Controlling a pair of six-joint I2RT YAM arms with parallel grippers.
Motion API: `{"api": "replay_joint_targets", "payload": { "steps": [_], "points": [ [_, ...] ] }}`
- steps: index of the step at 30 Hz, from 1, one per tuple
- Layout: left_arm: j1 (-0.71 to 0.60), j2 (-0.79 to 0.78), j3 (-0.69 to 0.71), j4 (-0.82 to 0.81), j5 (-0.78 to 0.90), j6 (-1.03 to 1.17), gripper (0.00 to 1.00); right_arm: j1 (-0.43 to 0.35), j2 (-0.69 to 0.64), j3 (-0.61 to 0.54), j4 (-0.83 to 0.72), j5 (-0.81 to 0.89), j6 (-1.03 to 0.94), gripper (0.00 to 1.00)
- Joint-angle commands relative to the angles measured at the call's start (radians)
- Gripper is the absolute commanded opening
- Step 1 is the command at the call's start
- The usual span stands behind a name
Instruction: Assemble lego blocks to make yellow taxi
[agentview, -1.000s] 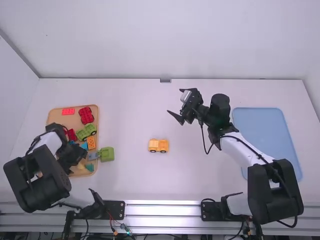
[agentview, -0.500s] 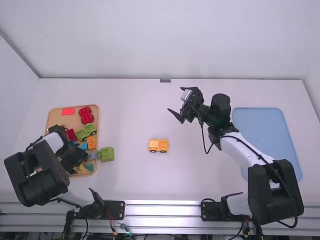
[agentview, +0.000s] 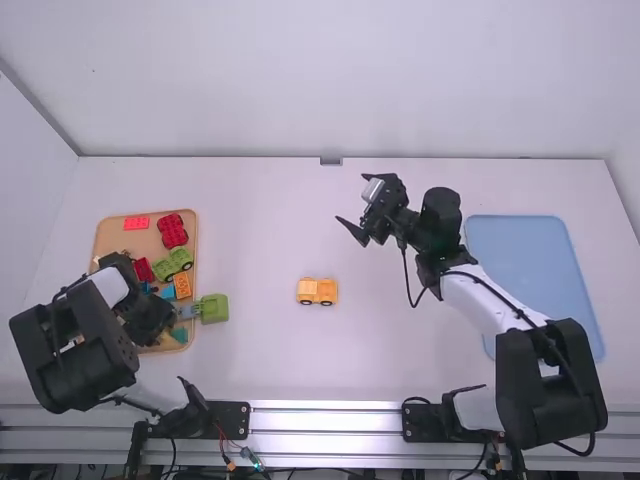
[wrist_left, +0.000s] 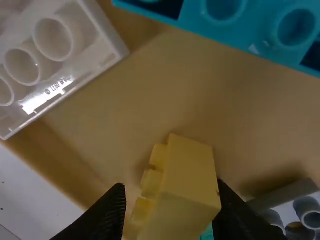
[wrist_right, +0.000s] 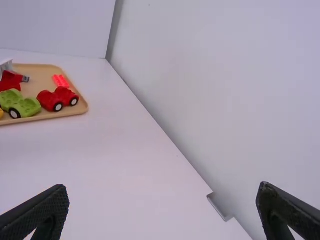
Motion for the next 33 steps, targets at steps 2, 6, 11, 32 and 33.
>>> {"api": "replay_joint_targets", "payload": {
  "steps": [2,6,11,32,33],
  "points": [
    [-0.005,0.006,-0.007,-0.008,0.011,0.000,0.36,-0.005,-0.025,0.030,0.003,0.001,0.004,0.99],
    [-0.008,0.006,-0.007,-0.005,0.011,0.000,0.35,-0.006,-0.025,0.030,0.003,0.002,0.007,0.99],
    [-0.008,0.006,-0.003,-0.007,0.010,0.000,0.27,-0.006,-0.025,0.030,0.003,0.002,0.007,0.99],
    [-0.008,0.003,0.026,-0.028,0.007,0.012,0.10,-0.016,-0.025,0.030,0.002,0.005,0.003,0.99],
    [-0.008,-0.001,0.038,-0.049,0.006,0.011,0.08,-0.019,-0.025,0.030,0.003,0.005,0.004,0.99]
  ]
}}
